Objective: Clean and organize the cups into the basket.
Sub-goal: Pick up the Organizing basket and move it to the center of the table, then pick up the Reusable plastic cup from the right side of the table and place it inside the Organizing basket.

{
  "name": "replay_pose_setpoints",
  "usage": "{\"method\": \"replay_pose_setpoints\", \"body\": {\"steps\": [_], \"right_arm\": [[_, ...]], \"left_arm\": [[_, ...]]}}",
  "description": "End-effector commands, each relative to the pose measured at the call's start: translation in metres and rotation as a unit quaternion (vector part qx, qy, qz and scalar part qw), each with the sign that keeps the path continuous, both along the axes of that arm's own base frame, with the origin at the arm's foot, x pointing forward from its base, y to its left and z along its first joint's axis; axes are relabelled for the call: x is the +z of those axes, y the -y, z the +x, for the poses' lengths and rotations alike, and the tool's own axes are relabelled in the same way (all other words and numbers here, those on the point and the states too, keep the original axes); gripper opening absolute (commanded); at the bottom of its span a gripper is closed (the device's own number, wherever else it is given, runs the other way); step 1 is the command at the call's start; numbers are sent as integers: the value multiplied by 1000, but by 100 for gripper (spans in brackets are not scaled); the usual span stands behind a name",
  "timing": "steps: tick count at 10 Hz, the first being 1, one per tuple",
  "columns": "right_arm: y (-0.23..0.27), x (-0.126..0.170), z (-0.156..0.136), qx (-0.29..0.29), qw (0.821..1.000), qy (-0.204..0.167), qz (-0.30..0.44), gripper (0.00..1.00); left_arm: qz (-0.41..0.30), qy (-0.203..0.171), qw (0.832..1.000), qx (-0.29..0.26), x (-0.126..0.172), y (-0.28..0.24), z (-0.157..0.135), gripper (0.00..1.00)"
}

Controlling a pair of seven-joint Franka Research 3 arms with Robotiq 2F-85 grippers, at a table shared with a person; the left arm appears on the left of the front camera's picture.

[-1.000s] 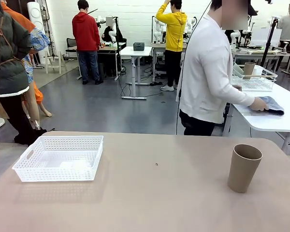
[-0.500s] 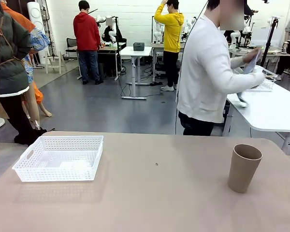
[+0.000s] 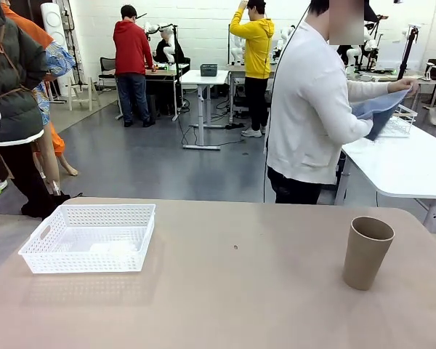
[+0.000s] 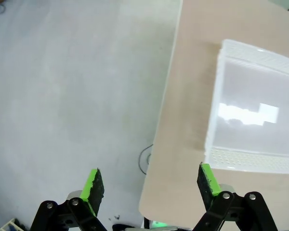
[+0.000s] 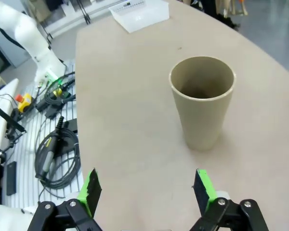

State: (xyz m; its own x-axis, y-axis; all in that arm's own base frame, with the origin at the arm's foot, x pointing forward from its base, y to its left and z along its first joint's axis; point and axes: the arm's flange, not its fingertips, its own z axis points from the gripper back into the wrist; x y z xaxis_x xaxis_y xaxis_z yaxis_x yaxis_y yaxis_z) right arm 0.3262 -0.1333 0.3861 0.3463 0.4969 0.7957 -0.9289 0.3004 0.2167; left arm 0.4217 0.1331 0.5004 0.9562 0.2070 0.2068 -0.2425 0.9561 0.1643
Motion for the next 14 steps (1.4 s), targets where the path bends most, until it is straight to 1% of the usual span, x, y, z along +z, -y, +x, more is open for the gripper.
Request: {"method": "replay_pose_setpoints", "body": {"steps": [1, 3, 5, 7, 8, 9, 10, 12, 13, 14], "right_arm": [[5, 1, 8, -2, 1000, -14, 4, 100], [5, 1, 8, -2, 1000, -14, 4, 100], [5, 1, 8, -2, 1000, -14, 4, 100], [5, 1, 8, -2, 1000, -14, 4, 100], [5, 1, 8, -2, 1000, -14, 4, 100], [5, 1, 8, -2, 1000, -14, 4, 100], [5, 1, 8, -2, 1000, -14, 4, 100], [5, 1, 8, -2, 1000, -14, 4, 100], [4, -2, 4, -2, 1000, -6, 0, 100], [-3, -14, 4, 68, 994, 79, -16, 100]], "left_arm": [[46, -6, 999, 19, -23, 14, 4, 100], [15, -7, 1000, 19, -34, 29, 4, 100], [-40, -8, 999, 20, -33, 39, 7, 100], [-90, -23, 996, 4, -41, 45, 7, 100], [-107, -18, 994, -7, -48, 45, 7, 100], [-139, 0, 990, -16, -50, 38, 5, 100], [-80, -16, 997, 11, -42, 51, 8, 100], [-80, -16, 997, 11, -42, 51, 8, 100], [-102, -13, 995, 2, -45, 48, 8, 100], [-66, -17, 998, 12, -54, 47, 8, 100]]}}
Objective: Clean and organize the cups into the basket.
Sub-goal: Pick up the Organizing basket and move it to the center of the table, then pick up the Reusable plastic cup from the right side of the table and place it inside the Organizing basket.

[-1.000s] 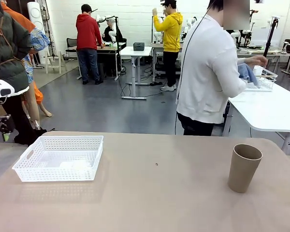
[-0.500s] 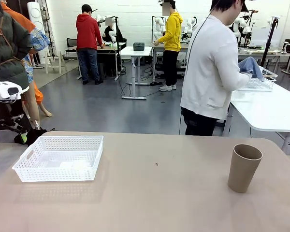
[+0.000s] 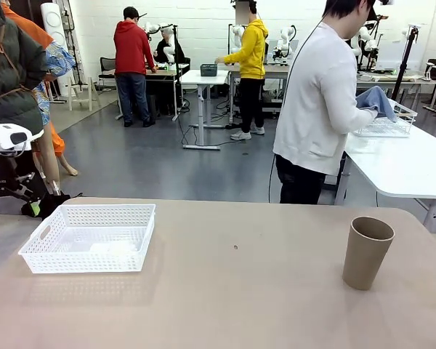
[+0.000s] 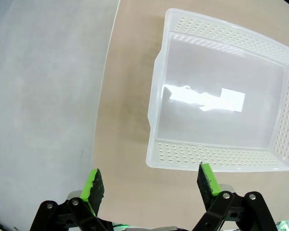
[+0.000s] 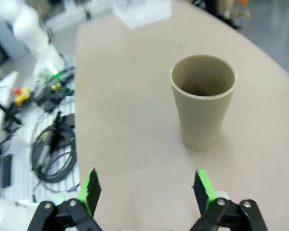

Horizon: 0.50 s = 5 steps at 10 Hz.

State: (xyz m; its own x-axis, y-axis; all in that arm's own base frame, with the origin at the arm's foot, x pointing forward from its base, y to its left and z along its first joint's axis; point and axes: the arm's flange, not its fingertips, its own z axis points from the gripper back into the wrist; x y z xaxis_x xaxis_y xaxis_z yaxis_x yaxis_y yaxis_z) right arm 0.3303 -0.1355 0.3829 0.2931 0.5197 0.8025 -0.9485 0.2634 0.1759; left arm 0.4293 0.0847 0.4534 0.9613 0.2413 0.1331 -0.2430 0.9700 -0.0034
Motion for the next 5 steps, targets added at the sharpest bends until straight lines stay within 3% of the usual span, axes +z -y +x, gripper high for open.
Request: {"method": "replay_pose_setpoints", "body": {"steps": [1, 5], "right_arm": [[-9, -25, -1, 97, 990, 98, 5, 100], [-15, -70, 12, 121, 968, 219, -11, 100]], "left_arm": [[32, -1, 999, 14, -12, -2, 1, 100], [1, -22, 999, 32, -28, 1, 18, 100]]}}
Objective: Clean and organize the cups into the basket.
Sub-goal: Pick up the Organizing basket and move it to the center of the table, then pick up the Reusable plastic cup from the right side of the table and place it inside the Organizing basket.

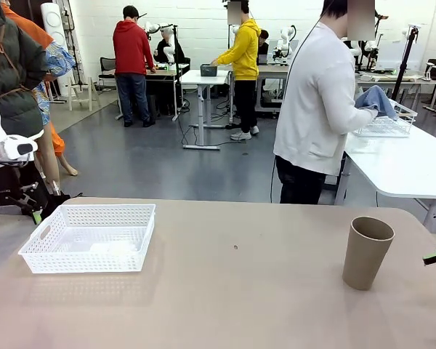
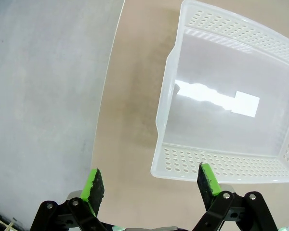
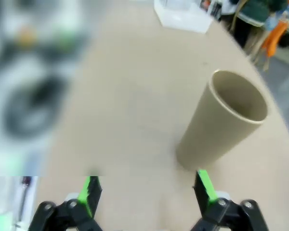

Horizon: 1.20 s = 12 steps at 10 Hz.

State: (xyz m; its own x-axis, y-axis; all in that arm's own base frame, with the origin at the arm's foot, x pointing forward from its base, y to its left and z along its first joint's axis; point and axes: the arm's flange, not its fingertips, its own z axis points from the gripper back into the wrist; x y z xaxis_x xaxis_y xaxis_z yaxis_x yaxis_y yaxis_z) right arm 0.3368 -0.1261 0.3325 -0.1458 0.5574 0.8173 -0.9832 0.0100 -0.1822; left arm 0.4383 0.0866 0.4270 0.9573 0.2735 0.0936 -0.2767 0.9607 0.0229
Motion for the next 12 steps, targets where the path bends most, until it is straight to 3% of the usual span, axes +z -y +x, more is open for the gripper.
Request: {"method": "replay_pose_setpoints", "body": {"steps": [1, 3, 7, 9, 10, 11, 12], "right_arm": [[-9, -31, 11, -4, 998, 56, 2, 100], [-23, -45, 23, -12, 996, 85, -18, 100], [-24, -50, 49, -29, 998, 0, 53, 100], [-16, -51, 52, -44, 997, -6, 64, 100], [-15, -50, 52, -69, 995, -10, 64, 100], [-14, -48, 52, -112, 991, -42, 58, 100], [-18, -41, 44, -53, 997, -26, 53, 100]], "left_arm": [[-9, -4, 1000, 19, -5, 3, 12, 100], [-11, -2, 1000, 22, -8, 3, 14, 100], [-7, 1, 1000, 7, -16, 9, 11, 100], [-8, 8, 1000, 0, -15, 12, 7, 100], [-6, 11, 1000, -3, -14, 14, 5, 100], [-3, -6, 1000, 1, -13, 8, 11, 100], [-3, -6, 1000, 1, -13, 8, 11, 100]]}}
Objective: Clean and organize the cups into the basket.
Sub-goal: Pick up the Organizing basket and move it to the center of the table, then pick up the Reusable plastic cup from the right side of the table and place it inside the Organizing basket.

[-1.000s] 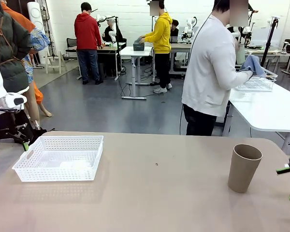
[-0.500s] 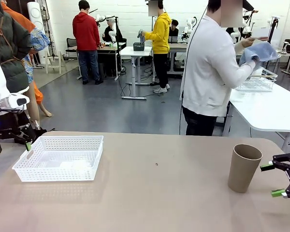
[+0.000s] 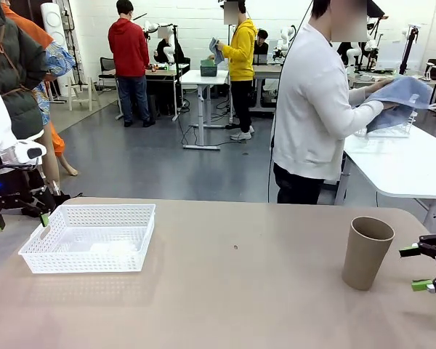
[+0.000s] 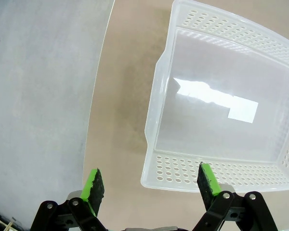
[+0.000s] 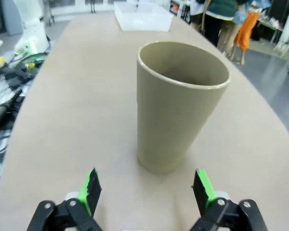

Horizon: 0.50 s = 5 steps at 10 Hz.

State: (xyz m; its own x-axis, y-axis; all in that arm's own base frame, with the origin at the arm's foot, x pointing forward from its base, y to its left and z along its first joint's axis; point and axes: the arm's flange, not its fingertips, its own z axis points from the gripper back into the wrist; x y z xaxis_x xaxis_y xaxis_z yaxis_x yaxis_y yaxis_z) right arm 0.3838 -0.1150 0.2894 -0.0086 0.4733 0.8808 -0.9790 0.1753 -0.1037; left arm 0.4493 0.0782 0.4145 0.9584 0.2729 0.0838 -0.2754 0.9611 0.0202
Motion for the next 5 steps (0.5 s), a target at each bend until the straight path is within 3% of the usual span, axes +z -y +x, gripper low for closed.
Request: {"method": "replay_pose_setpoints", "body": {"steps": [1, 5], "right_arm": [[-7, 2, -3, 22, 1000, 10, -3, 100], [-7, 2, -3, 22, 1000, 10, -3, 100]], "left_arm": [[0, -1, 1000, 1, 0, -1, 0, 100], [0, -1, 1000, 1, 0, -1, 0, 100]]}}
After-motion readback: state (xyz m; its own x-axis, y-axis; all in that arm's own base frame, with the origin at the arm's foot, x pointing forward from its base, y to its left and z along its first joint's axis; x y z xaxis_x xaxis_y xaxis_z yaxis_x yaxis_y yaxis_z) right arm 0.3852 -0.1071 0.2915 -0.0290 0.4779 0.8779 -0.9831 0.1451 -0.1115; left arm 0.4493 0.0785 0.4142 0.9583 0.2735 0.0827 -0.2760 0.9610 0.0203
